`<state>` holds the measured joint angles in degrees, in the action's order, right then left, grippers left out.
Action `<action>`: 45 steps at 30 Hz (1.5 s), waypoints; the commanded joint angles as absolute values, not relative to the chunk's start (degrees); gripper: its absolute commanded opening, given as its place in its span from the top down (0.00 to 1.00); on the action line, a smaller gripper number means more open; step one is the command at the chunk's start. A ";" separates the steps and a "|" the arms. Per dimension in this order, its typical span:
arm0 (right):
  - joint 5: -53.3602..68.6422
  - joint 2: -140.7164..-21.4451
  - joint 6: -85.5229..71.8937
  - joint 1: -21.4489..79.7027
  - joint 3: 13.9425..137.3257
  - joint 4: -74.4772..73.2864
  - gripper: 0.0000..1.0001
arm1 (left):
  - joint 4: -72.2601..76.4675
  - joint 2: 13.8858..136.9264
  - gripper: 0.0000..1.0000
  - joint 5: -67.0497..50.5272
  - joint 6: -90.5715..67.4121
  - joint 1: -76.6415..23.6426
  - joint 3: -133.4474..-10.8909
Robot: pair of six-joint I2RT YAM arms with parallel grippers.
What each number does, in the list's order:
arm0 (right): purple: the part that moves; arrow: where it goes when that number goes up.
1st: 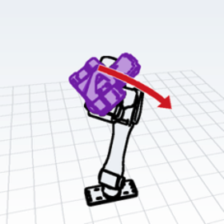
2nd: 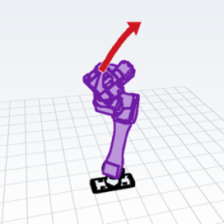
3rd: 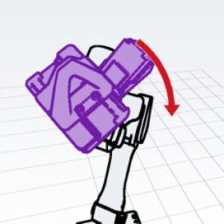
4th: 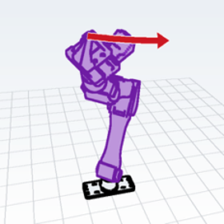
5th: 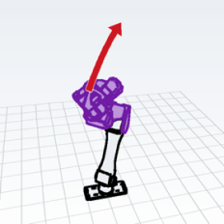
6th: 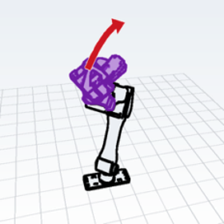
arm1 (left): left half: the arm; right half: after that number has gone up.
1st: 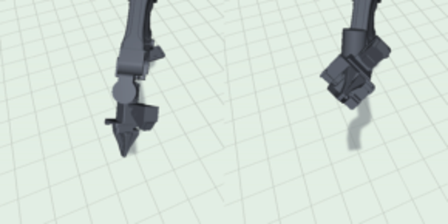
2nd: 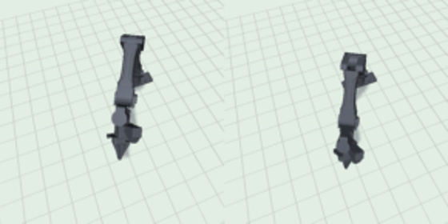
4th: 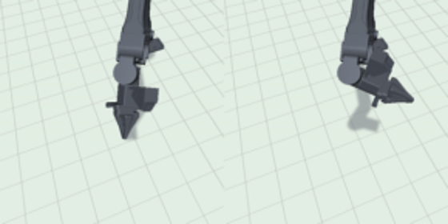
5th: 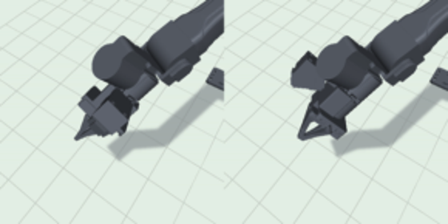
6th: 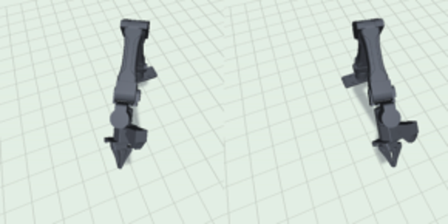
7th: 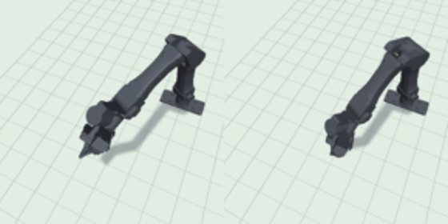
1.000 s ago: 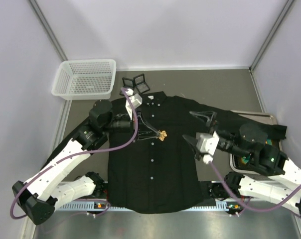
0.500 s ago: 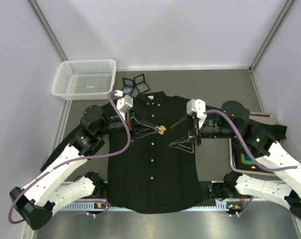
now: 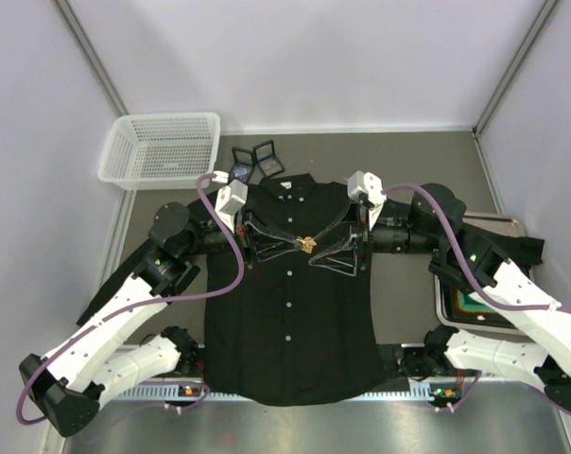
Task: Pin the brooch onto the clothing
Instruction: Open the brooch.
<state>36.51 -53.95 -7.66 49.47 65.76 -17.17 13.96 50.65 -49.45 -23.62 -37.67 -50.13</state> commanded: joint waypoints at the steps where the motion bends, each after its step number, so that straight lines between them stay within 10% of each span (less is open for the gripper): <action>1: 37.27 -54.67 -11.16 49.04 67.41 -12.66 0.57 | 18.19 50.45 1.00 -49.75 -24.43 -37.62 -50.10; 20: 32.08 -56.95 -12.75 48.96 68.38 -13.53 1.00 | 17.31 50.01 1.00 -50.27 -25.05 -37.71 -50.62; 45: 23.38 -60.99 -6.59 49.92 71.37 -22.15 0.95 | 17.75 53.09 1.00 -50.98 -24.43 -41.22 -51.77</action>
